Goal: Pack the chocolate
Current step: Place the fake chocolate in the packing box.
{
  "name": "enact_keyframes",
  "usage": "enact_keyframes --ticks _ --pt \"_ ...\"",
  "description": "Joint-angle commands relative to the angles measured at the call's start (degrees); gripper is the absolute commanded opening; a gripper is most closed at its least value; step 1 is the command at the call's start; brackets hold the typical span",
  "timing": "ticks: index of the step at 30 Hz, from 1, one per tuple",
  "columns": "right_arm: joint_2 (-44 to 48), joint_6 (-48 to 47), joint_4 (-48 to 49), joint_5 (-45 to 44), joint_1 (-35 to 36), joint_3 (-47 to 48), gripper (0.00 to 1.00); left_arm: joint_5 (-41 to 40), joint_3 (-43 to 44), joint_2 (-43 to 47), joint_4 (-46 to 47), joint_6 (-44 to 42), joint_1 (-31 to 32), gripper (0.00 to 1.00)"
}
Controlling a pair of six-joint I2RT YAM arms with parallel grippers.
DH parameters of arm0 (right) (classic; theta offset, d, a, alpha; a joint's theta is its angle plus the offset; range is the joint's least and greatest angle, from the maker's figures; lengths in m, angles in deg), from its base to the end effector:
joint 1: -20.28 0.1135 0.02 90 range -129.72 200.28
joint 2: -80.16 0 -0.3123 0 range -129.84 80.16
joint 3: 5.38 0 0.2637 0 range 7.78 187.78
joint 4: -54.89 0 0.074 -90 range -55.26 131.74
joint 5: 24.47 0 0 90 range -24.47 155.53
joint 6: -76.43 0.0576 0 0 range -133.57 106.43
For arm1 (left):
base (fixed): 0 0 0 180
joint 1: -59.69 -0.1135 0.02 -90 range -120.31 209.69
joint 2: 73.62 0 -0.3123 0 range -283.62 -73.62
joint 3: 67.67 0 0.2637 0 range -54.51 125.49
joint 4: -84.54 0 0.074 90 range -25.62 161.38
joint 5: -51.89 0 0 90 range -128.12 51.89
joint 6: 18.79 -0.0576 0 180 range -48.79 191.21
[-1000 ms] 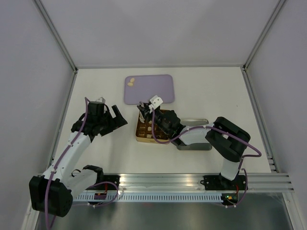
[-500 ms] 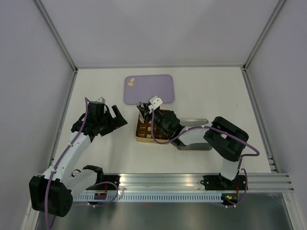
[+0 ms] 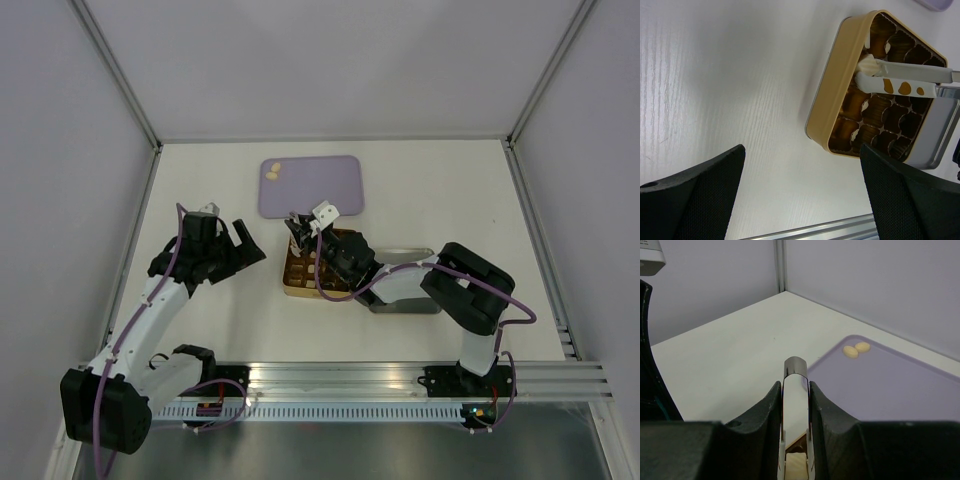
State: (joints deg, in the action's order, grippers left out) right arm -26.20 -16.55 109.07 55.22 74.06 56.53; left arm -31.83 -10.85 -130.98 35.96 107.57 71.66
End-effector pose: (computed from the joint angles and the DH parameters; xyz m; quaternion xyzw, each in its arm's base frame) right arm 0.2594 0.3368 0.2506 -0.2447 0.5975 0.2743 0.7127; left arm 0.1955 -0.0479 0.2748 -0.1789 0.9186 -0.1896 0.2971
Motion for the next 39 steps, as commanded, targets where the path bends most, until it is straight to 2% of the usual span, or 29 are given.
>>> enact_keyframes --ticks 1,8,17,25,33,39 --pt "-0.2 0.6 3.7 0.5 0.3 0.1 0.31 1.5 -0.2 1.2 1.1 -0.5 -0.3 1.0" --pt "0.6 1.2 3.2 0.5 0.2 -0.2 0.41 1.4 -0.2 1.7 1.1 -0.4 -0.3 1.0" --pt "1.8 1.7 2.5 0.5 0.2 -0.3 0.39 1.5 -0.3 2.1 1.1 -0.5 -0.3 1.0" --pt "7.2 2.8 -0.3 0.9 0.2 0.4 0.36 1.3 0.0 1.9 1.1 -0.3 -0.3 1.0" --pt "10.0 2.8 -6.3 0.6 0.0 6.3 0.33 1.1 0.5 1.8 1.3 -0.1 -0.3 1.0" --pt "1.5 4.5 -7.3 4.1 -3.0 17.2 0.33 1.0 0.8 1.6 2.1 -0.1 -0.3 1.0"
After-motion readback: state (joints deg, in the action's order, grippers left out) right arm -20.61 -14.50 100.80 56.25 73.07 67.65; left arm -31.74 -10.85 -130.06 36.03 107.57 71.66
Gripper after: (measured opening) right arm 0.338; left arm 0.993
